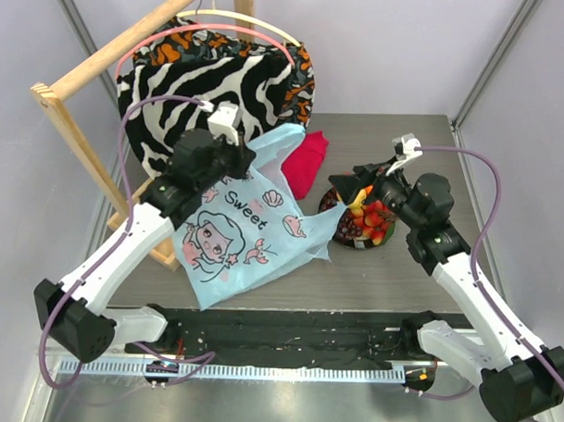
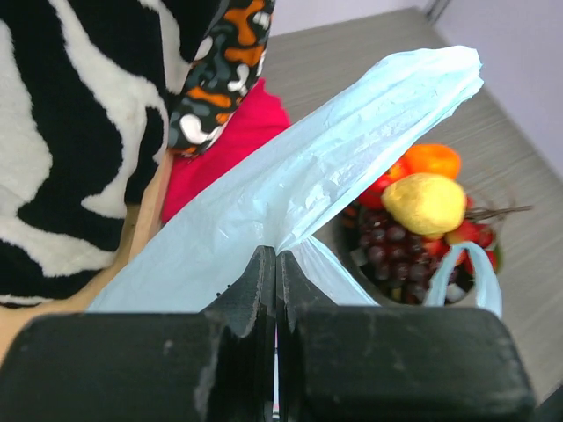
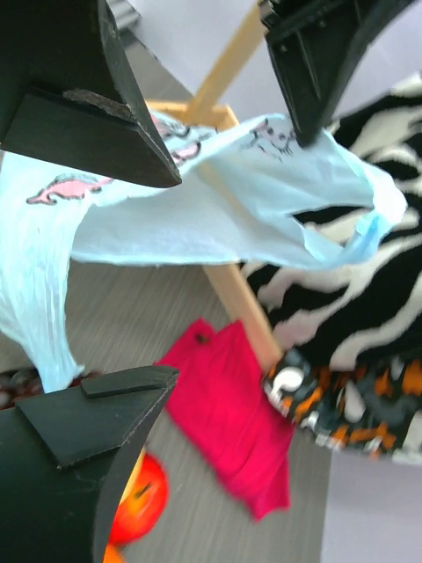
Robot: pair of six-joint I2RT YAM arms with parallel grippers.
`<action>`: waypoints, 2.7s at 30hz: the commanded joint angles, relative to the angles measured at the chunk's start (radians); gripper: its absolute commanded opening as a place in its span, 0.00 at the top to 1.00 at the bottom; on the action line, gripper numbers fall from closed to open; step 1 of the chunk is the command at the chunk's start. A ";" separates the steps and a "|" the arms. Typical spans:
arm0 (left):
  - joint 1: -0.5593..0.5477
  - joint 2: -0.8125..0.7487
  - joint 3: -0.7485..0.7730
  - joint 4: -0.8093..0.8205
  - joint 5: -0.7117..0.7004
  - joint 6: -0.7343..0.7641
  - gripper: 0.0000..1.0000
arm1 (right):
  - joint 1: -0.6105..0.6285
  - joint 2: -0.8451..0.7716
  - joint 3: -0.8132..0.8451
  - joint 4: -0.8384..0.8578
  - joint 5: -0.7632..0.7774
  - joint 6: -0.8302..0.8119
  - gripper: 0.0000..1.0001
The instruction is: Place the fruits into the plastic bag
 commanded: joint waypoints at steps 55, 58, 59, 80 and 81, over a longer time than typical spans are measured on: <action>0.350 -0.051 -0.013 0.256 0.715 -0.285 0.45 | 0.272 0.148 0.237 -0.053 0.380 0.052 0.99; 0.350 -0.069 -0.013 0.261 0.710 -0.296 0.15 | 0.276 0.145 0.272 -0.083 0.413 0.070 0.99; 0.350 -0.074 -0.016 0.261 0.709 -0.302 0.08 | 0.278 0.149 0.272 -0.077 0.420 0.090 0.99; 0.237 -0.073 -0.220 0.430 0.781 -0.522 0.00 | 0.417 0.323 0.268 0.090 0.495 0.204 0.99; 0.226 -0.056 -0.211 0.431 0.775 -0.520 0.00 | 0.419 0.321 0.268 0.091 0.495 0.205 0.99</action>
